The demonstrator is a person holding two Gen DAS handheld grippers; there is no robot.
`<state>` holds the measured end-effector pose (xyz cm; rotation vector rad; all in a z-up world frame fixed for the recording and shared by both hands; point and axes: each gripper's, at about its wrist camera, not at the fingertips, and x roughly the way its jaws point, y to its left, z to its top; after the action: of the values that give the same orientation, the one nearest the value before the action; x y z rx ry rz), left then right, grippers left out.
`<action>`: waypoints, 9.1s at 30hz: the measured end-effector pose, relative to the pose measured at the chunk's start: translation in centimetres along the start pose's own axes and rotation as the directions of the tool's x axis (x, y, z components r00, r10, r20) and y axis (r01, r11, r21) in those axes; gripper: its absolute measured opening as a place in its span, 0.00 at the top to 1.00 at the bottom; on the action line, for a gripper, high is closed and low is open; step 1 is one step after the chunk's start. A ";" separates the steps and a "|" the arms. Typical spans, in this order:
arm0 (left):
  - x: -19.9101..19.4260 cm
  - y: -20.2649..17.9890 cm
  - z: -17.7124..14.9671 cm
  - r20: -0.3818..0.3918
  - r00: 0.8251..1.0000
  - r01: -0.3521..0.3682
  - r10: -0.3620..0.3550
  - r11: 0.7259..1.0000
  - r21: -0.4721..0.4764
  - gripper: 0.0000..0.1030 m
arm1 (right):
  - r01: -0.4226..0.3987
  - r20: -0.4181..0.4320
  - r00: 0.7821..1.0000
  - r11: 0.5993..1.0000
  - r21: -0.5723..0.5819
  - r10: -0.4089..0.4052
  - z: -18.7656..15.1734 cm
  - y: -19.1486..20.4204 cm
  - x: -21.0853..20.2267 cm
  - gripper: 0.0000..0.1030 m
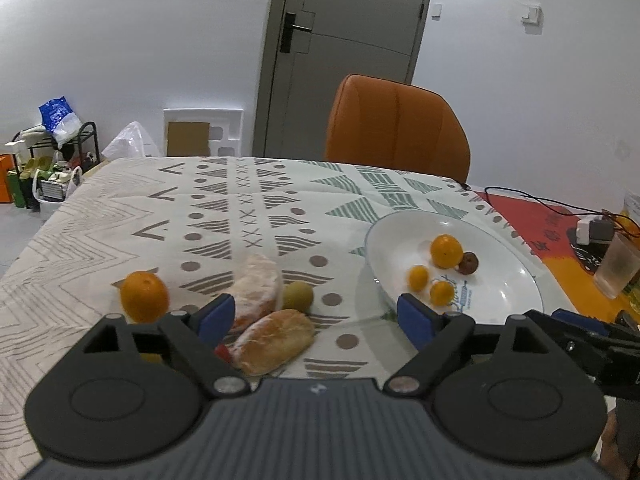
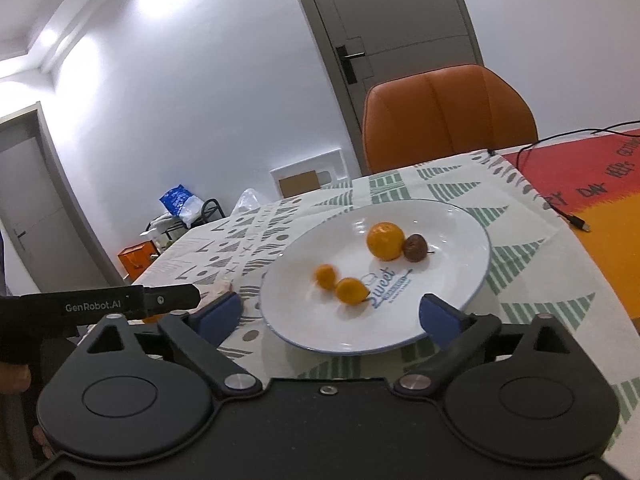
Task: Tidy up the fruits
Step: 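Withdraw both open tools from the bowl back toward the remaining fruit, then close the left tool on the greenish-yellow round fruit while the right tool grasps a wrapped pomelo segment, then carry the greenish fruit and pomelo segment over the white bowl and open both tools, then withdraw both open tools from the bowl back toward the remaining fruit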
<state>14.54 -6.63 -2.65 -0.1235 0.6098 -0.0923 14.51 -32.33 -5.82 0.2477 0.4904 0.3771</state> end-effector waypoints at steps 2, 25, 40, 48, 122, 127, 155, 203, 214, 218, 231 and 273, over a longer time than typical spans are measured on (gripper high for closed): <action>-0.2 0.4 -0.1 0.001 1.000 -0.009 0.009 1.000 -0.001 0.15 | -0.007 0.001 1.000 1.000 -0.003 0.007 0.0 0.3 0.1 0.01; -2.7 6.4 -1.1 0.008 0.993 -0.115 0.116 0.991 -0.072 0.15 | -0.096 -0.060 0.994 0.994 -0.060 0.092 -0.5 4.9 2.7 0.00; -2.8 8.7 -2.0 0.013 0.993 -0.115 0.117 0.987 -0.110 0.18 | -0.151 -0.106 0.985 0.983 -0.108 0.140 -1.1 7.6 4.4 0.08; -2.0 9.5 -2.6 0.006 0.995 -0.103 0.104 0.987 -0.126 0.27 | -0.168 -0.136 0.979 0.977 -0.131 0.150 -1.3 8.7 5.4 0.13; -1.7 11.9 -1.8 0.039 0.998 -0.031 0.039 0.982 -0.185 0.77 | -0.173 -0.216 0.972 0.909 -0.380 0.095 0.5 13.6 9.7 0.38; -1.6 10.3 -1.5 0.041 0.999 -0.017 0.024 0.987 -0.158 0.77 | -0.154 -0.183 0.979 0.917 -0.367 0.091 1.4 12.2 8.5 0.38; 1.0 0.2 -0.3 0.018 0.996 0.082 -0.082 0.997 0.004 0.77 | 0.016 -0.073 0.997 0.978 -0.208 -0.032 2.0 1.5 3.8 0.38; 1.8 -2.4 0.1 -0.013 0.999 0.035 -0.035 0.999 0.019 0.39 | 0.021 -0.046 0.999 0.993 -0.113 -0.027 0.8 -1.7 2.0 0.24; -0.1 0.9 -0.6 0.012 0.999 -0.049 0.050 0.998 -0.032 0.19 | -0.019 -0.059 0.998 0.989 -0.144 0.010 0.6 1.3 2.8 0.00; -0.3 2.1 -1.1 0.006 0.997 -0.077 0.078 0.996 -0.048 0.18 | -0.038 -0.071 0.997 0.988 -0.148 0.028 0.5 2.1 3.1 0.00; -0.7 5.2 -2.3 -0.002 0.997 -0.081 0.081 0.992 -0.096 0.17 | -0.071 -0.091 0.994 0.979 -0.192 0.055 0.4 5.0 3.9 0.00; 0.9 10.3 -1.9 -0.021 0.998 -0.065 0.063 0.982 -0.175 0.78 | -0.191 -0.245 0.963 0.919 -0.344 0.109 0.8 10.8 11.3 0.48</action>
<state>14.66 3.27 -6.16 -0.2744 0.6360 0.0234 20.98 -18.07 -6.35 -0.1220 0.6116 0.6437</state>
